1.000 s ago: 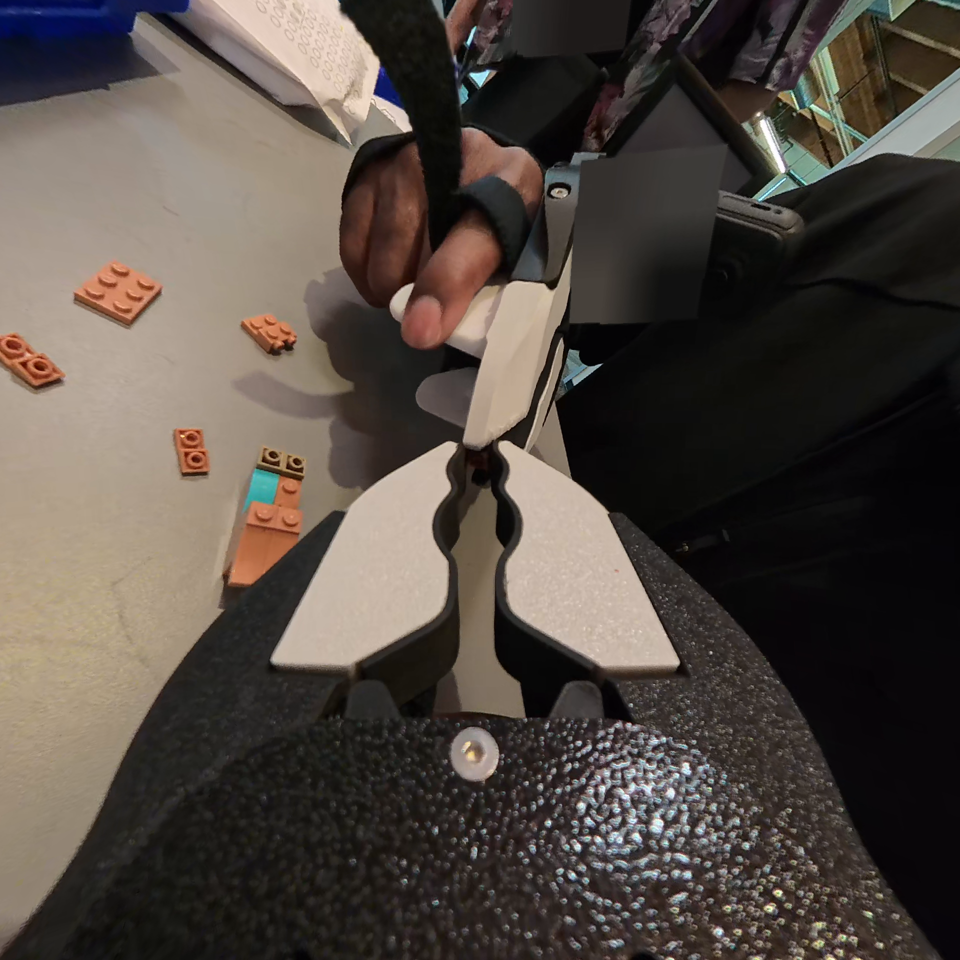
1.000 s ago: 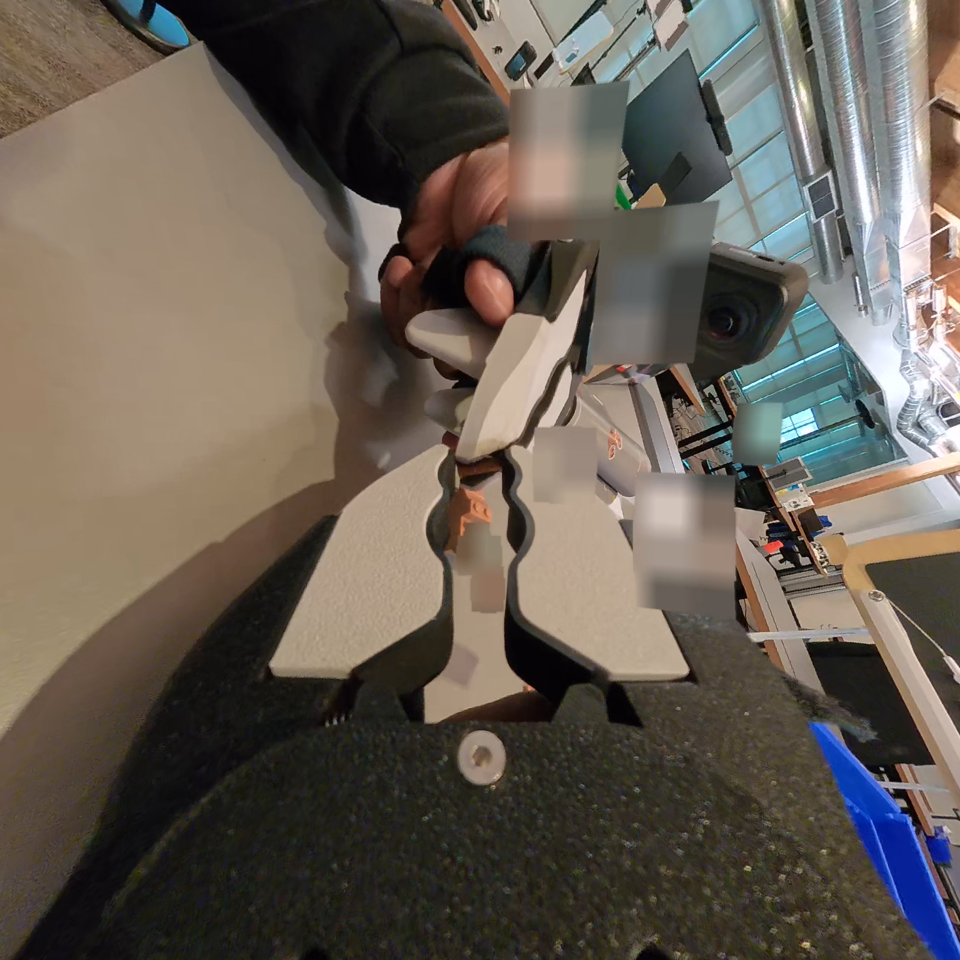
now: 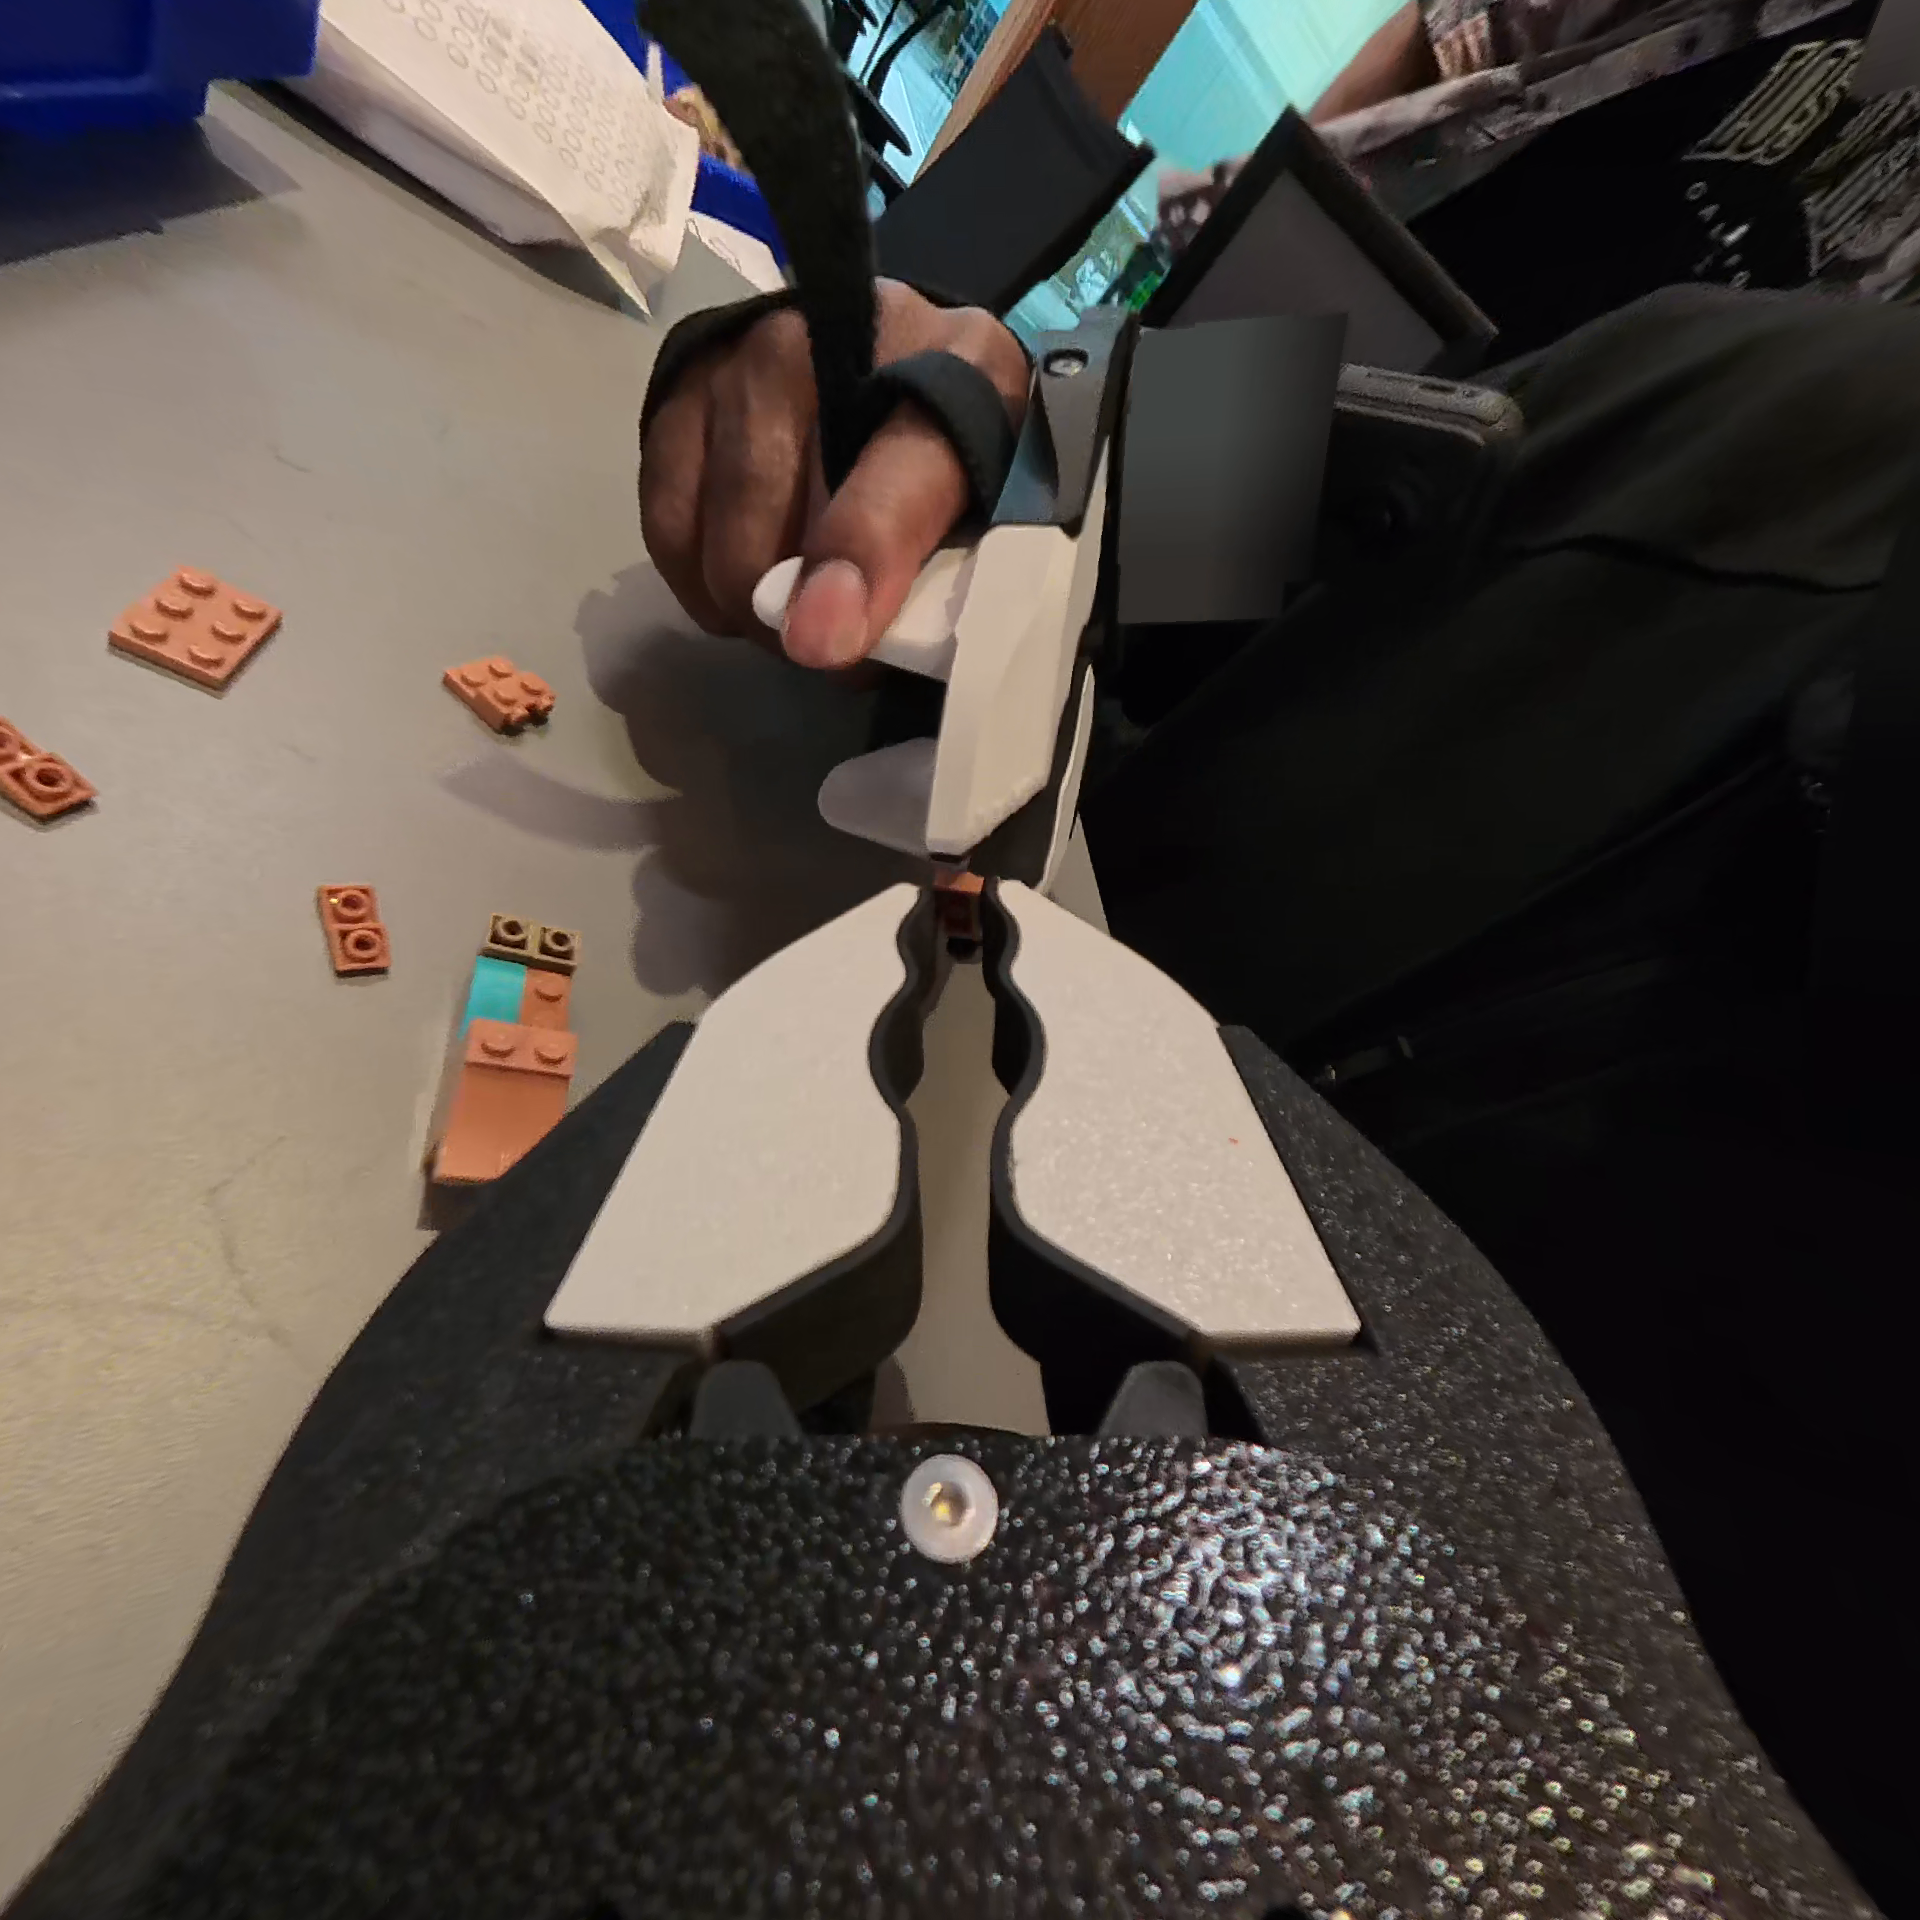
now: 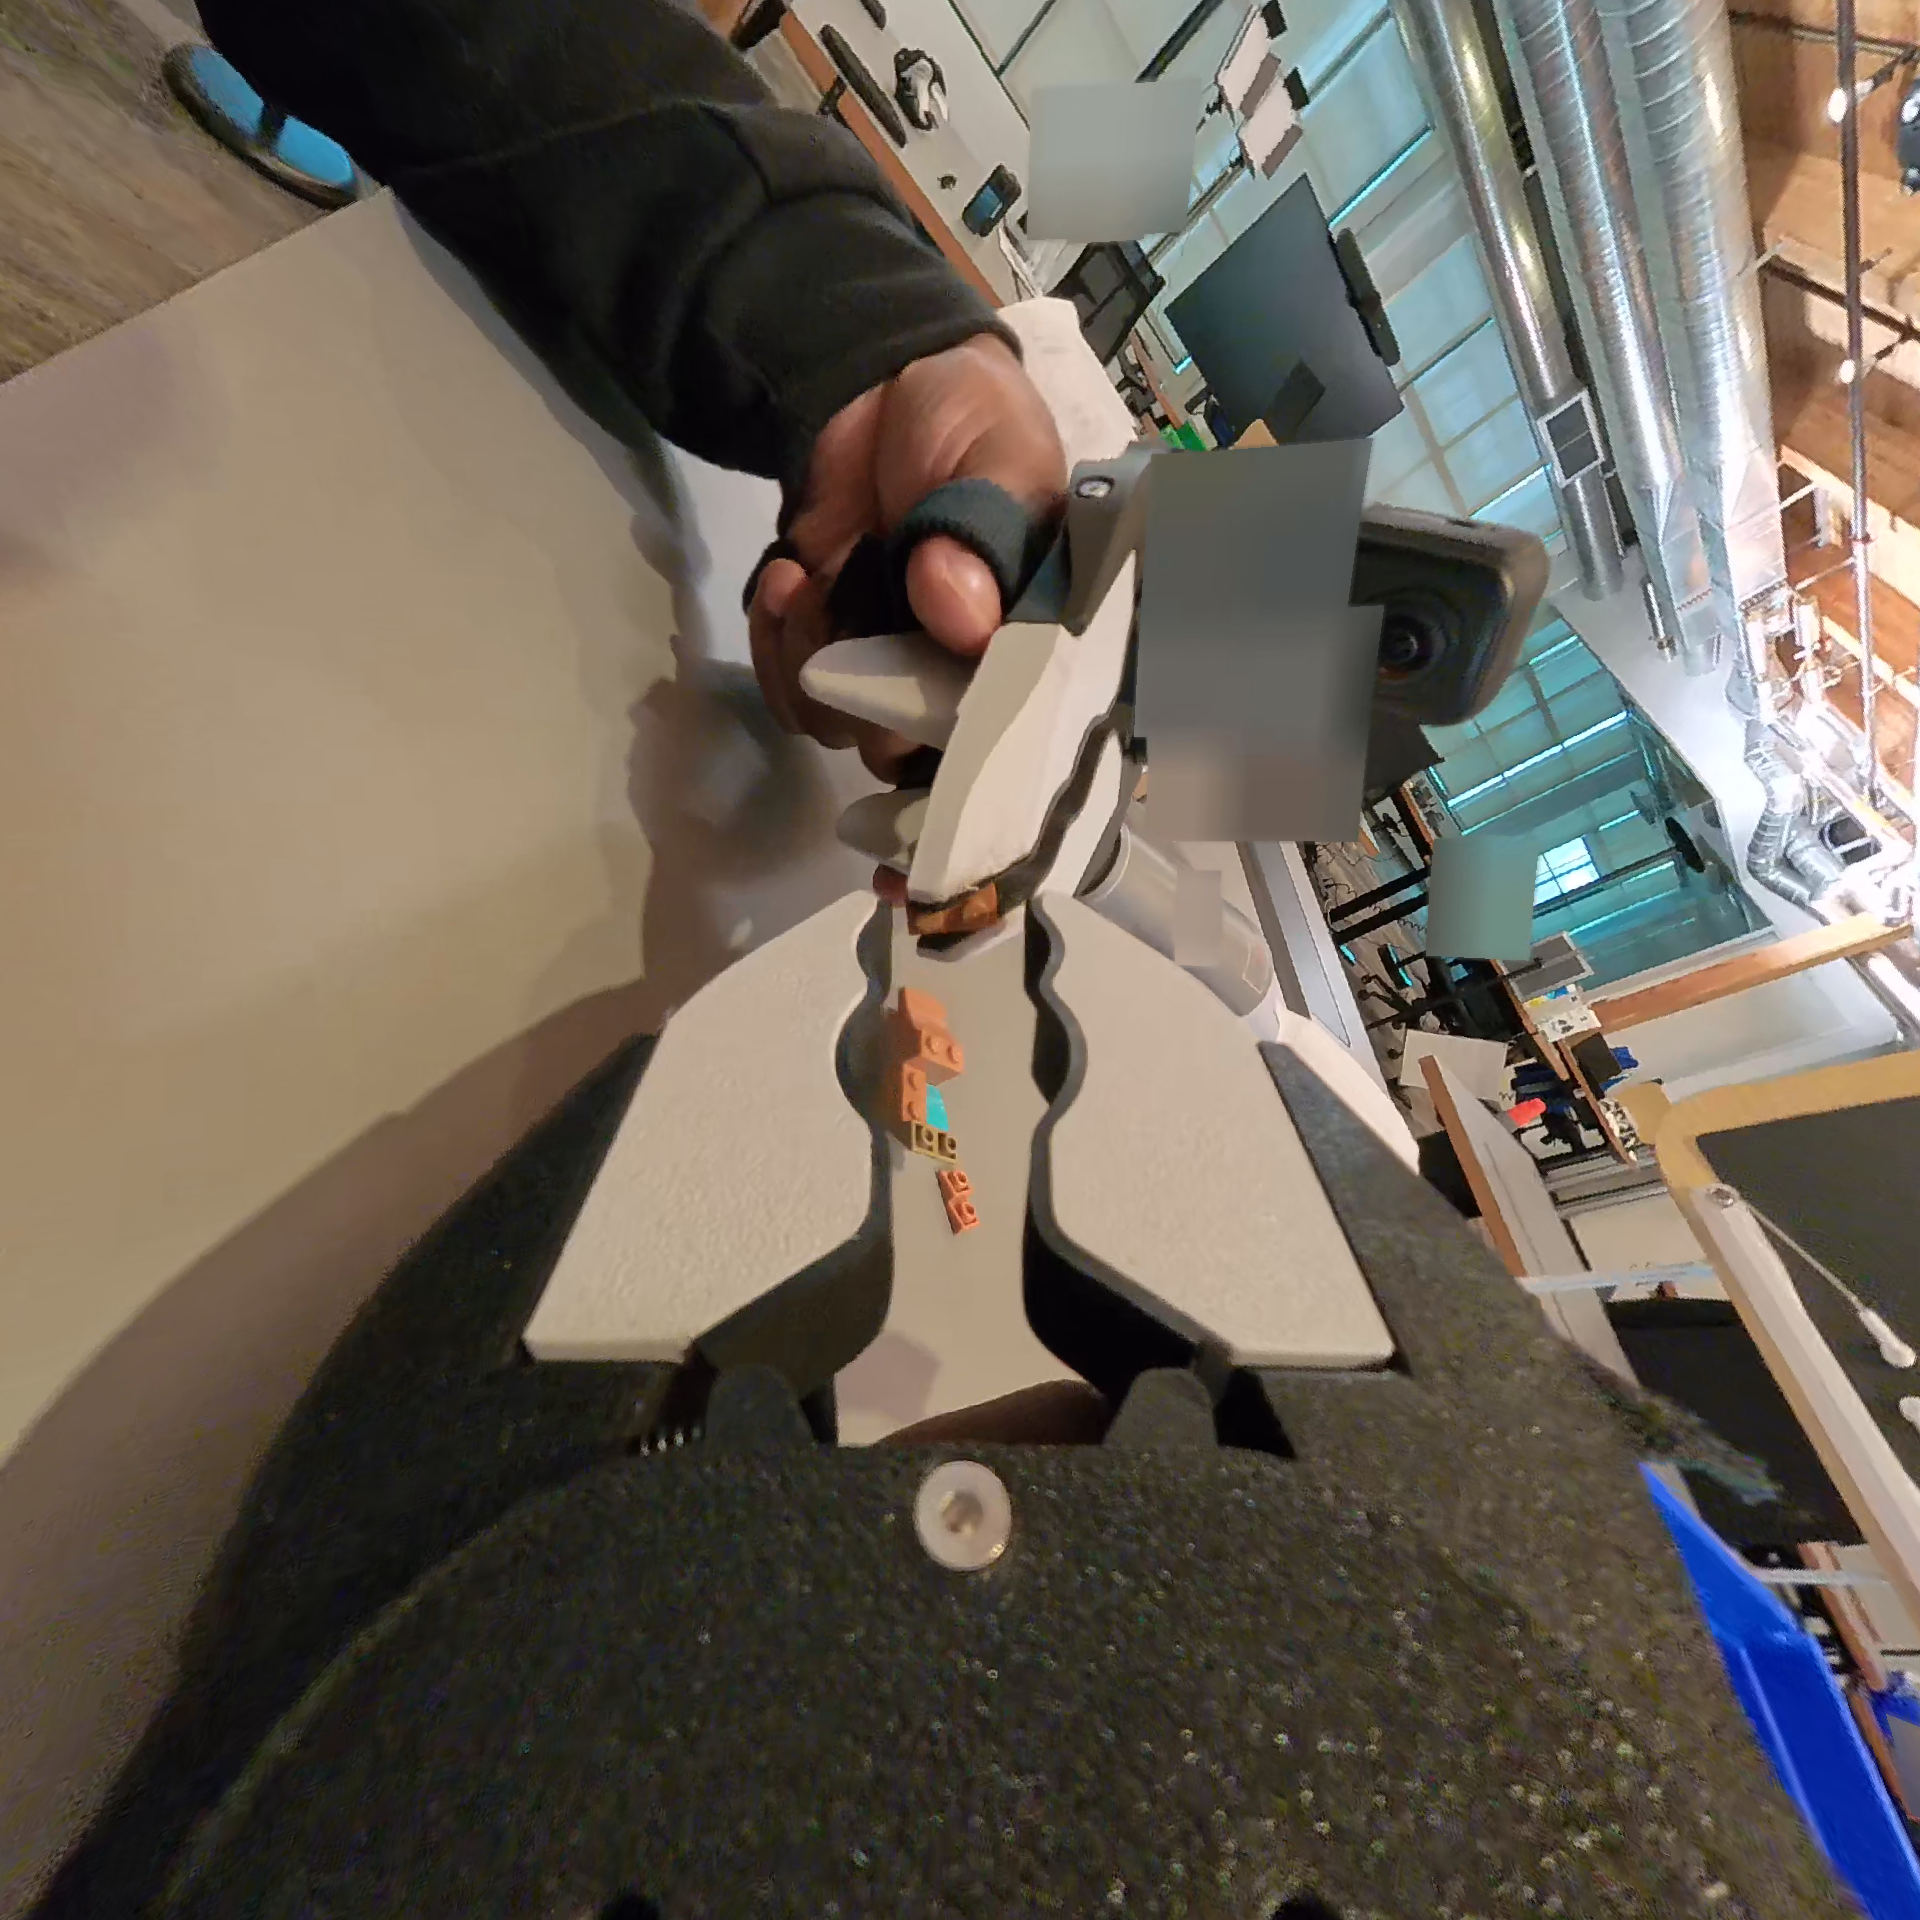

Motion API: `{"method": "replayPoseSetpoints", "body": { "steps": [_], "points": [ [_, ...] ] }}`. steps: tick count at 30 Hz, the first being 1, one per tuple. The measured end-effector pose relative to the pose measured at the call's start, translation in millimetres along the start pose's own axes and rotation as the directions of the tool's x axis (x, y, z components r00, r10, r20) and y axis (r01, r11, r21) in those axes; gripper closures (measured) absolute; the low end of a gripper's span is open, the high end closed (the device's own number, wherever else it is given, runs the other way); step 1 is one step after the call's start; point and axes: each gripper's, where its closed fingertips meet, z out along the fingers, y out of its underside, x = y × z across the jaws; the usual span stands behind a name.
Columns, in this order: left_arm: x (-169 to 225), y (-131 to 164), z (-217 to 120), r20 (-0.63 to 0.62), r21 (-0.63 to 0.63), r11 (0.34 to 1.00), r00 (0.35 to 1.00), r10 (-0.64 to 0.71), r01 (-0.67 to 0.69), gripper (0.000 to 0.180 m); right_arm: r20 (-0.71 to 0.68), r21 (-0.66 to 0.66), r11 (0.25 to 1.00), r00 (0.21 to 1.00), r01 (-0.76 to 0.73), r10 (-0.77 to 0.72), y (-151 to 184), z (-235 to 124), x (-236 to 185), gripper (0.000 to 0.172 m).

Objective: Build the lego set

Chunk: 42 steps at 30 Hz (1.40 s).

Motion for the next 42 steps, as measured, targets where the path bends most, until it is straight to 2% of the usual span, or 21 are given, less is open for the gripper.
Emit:
{"method": "replayPoseSetpoints", "body": {
  "steps": [6,11,15,19,23,28,32,35,42],
  "points": [
    [2,7,5,-0.011,-0.044,0.999,1.000,0.002,-0.002,0.173,0.013,-0.015,0.997,0.998,0.069,-0.069,-1,2,-8,0.154],
    [-1,4,4,0.010,-0.029,1.000,1.000,0.010,-0.010,0.172,0.016,-0.032,0.999,0.999,0.037,-0.036,3,2,-5,0.156],
    [-9,-1,-8,0.093,-0.036,0.996,0.992,0.090,-0.087,0.162,0.017,-0.088,0.996,0.999,-0.033,0.035,15,1,1,0.156],
    [-40,0,-30,0.348,-0.145,0.967,0.905,0.246,-0.207,0.151,0.008,-0.179,0.970,0.986,-0.162,0.166,36,-1,10,0.155],
    [-64,9,-38,0.470,-0.288,0.917,0.794,0.385,-0.274,0.145,0.028,-0.266,0.925,0.957,-0.272,0.289,53,0,8,0.155],
    [-77,17,-28,0.479,-0.362,0.875,0.741,0.471,-0.323,0.144,0.044,-0.346,0.875,0.926,-0.339,0.376,67,2,2,0.156],
    [-82,22,-23,0.476,-0.407,0.846,0.711,0.519,-0.345,0.150,0.055,-0.356,0.855,0.904,-0.379,0.423,69,4,0,0.156],
    [-84,25,-21,0.469,-0.441,0.827,0.696,0.544,-0.350,0.161,0.057,-0.372,0.841,0.895,-0.392,0.442,72,6,0,0.156],
    [-82,26,-20,0.458,-0.447,0.818,0.692,0.558,-0.363,0.163,0.079,-0.410,0.827,0.888,-0.385,0.453,75,10,-2,0.156]
  ]
}}
